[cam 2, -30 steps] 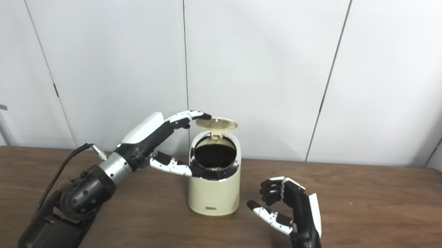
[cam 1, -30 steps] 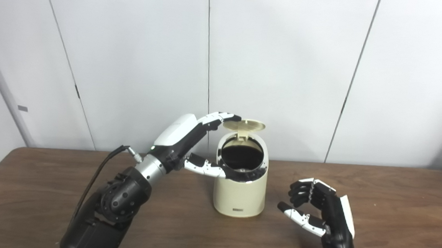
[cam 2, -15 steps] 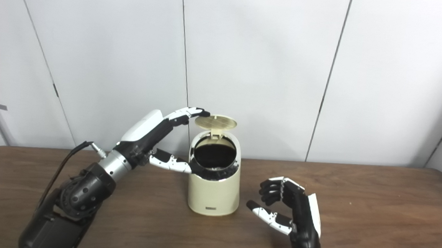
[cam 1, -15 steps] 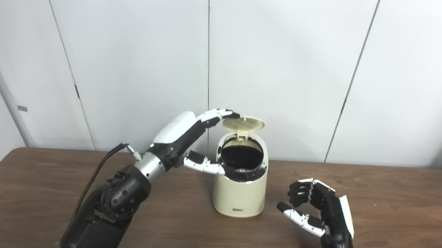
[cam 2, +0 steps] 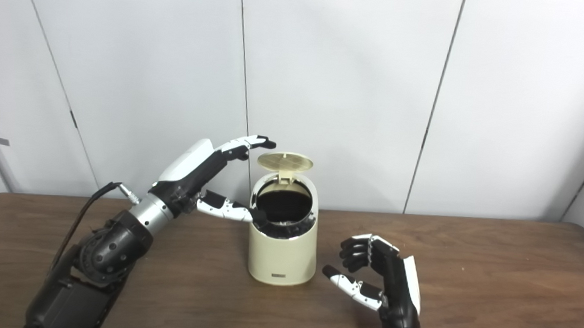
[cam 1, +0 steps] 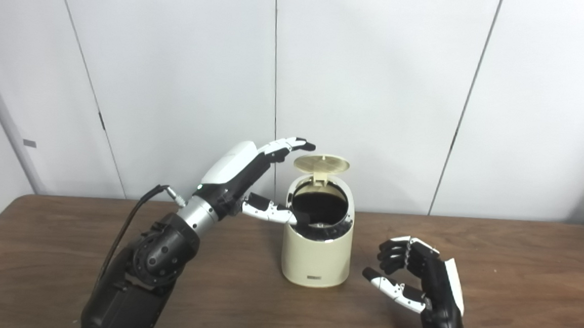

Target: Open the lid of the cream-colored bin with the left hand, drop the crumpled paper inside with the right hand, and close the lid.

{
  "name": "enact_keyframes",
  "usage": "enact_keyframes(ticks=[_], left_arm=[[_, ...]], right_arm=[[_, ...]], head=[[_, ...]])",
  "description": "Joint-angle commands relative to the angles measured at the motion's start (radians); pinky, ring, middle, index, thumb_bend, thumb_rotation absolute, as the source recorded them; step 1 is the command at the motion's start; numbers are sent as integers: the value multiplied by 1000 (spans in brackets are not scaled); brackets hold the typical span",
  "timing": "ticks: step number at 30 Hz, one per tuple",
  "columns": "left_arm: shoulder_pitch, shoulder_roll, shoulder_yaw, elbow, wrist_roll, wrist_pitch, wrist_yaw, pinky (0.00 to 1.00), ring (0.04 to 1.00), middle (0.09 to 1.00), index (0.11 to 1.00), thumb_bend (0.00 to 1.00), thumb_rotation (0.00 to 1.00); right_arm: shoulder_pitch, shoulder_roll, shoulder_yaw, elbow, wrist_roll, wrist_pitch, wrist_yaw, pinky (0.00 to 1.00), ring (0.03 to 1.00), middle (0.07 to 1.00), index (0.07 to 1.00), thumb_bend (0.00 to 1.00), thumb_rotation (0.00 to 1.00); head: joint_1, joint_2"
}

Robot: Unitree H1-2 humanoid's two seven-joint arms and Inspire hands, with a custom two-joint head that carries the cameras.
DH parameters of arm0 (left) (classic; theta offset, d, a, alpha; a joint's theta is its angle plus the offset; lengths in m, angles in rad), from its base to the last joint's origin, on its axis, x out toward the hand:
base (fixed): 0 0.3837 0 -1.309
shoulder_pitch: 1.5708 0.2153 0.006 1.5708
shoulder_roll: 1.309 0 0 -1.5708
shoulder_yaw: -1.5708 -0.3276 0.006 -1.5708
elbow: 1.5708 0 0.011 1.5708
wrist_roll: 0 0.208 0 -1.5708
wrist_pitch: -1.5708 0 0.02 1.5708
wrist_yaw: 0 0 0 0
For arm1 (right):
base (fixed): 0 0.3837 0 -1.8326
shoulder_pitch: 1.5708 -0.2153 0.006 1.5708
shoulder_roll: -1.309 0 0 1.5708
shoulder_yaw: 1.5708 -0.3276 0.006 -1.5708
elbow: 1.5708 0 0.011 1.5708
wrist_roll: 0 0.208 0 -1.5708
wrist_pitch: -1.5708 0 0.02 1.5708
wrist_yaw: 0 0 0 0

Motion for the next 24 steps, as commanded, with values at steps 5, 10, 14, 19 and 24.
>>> enact_keyframes(ticks=[5, 10, 14, 19, 24], left_arm=[[-61, 5, 17, -22, -5, -6, 28, 854, 957, 931, 912, 862, 332], [-65, 4, 19, -21, -3, -9, 31, 844, 945, 926, 908, 866, 329], [-67, 5, 19, -17, -7, -10, 29, 841, 942, 926, 907, 863, 326], [-72, 5, 14, -7, -7, -2, 19, 840, 946, 928, 909, 866, 336], [-83, 4, 7, 13, -5, -3, 17, 847, 954, 933, 918, 880, 359]], right_arm=[[-39, 2, 5, -27, -7, -17, -11, 388, 441, 482, 501, 519, 0], [-42, 6, 7, -21, -2, -20, -13, 385, 445, 483, 496, 519, 0], [-43, 9, 9, -22, -3, -12, -15, 396, 451, 483, 491, 519, 0], [-43, 12, 15, -16, 8, -19, -11, 392, 447, 481, 496, 519, 0], [-43, 18, 17, -17, 18, -26, -14, 384, 444, 484, 496, 519, 0]], head=[[-1, 2], [-2, -1], [-5, -4], [-10, -9], [-17, -9]])
